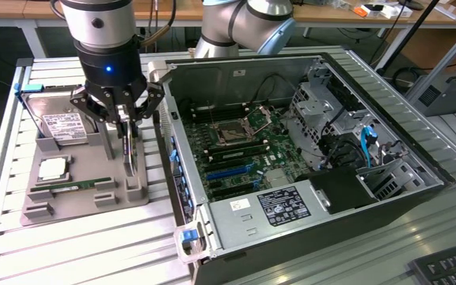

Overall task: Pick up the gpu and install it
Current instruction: 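Pick up the gpu and move the gpu toward the slot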

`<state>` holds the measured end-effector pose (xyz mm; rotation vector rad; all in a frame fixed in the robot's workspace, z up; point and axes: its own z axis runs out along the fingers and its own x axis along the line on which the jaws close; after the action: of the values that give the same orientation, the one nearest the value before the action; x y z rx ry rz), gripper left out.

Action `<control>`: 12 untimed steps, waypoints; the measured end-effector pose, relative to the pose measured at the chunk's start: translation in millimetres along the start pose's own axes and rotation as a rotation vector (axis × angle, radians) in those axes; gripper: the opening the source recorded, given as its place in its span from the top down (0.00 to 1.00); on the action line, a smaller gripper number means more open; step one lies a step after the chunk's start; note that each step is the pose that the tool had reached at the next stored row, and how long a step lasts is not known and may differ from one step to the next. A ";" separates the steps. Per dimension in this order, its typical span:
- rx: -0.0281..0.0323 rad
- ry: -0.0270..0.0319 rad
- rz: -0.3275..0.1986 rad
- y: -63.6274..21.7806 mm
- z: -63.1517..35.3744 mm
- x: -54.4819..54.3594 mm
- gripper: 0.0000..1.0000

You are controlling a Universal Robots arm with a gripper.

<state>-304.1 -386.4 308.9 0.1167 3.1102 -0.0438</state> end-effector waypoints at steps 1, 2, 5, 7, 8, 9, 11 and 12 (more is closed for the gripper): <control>0.0000 0.0000 0.000 -0.1 -0.2 0.0 0.73; 0.0000 0.0000 0.000 -0.2 -0.7 -0.1 0.73; 0.0001 0.0001 0.000 -1.3 -3.7 -0.2 0.73; 0.0000 0.0000 0.000 -1.9 -6.2 -0.3 0.73; 0.0000 0.0001 0.000 -2.3 -7.5 -0.4 0.73; 0.0000 0.0000 0.000 -2.4 -7.9 -0.4 0.73; 0.0000 0.0000 0.000 -2.8 -9.4 -0.5 0.73; 0.0000 0.0000 0.000 -3.1 -10.3 -0.5 0.73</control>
<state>-304.1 -389.2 319.3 0.1167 3.1102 -0.0439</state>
